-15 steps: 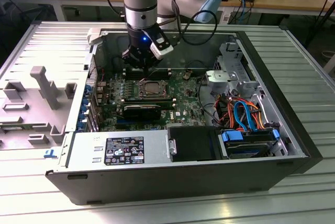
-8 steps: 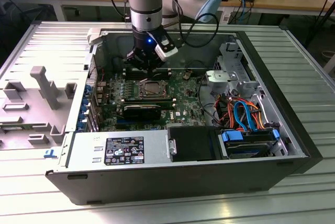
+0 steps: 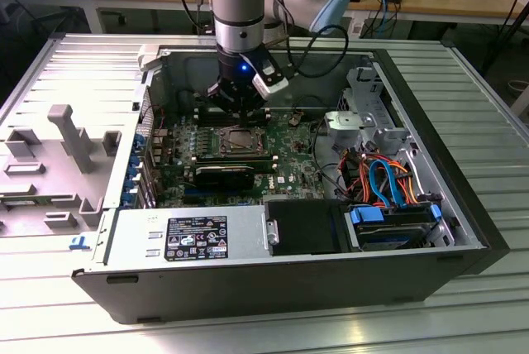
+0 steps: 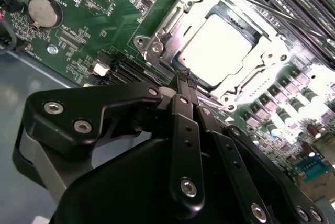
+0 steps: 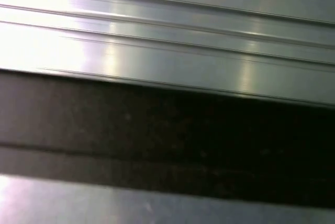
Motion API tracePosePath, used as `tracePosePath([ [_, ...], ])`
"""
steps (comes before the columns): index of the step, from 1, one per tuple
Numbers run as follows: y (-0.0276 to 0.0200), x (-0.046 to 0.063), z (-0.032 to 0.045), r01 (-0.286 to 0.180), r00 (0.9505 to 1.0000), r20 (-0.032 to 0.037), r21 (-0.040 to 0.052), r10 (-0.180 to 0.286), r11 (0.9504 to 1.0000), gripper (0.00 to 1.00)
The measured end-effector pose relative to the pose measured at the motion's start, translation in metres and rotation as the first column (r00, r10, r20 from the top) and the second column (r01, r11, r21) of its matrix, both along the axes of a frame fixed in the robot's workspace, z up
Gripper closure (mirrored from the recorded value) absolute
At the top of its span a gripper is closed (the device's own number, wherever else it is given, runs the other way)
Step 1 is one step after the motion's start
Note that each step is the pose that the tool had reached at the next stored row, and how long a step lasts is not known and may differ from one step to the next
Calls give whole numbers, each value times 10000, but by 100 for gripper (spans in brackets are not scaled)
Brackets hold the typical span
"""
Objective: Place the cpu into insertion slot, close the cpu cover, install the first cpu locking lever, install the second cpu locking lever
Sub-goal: 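Install the first cpu locking lever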
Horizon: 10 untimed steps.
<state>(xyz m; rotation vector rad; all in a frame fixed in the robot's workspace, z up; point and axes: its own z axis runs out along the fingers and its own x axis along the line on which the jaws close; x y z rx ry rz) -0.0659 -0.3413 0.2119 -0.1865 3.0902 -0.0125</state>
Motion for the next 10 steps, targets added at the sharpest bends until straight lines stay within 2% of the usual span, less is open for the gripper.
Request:
tracePosePath([
  [10, -1, 91, -71, 2, 10000, -6, -7, -2, 10000, 89],
])
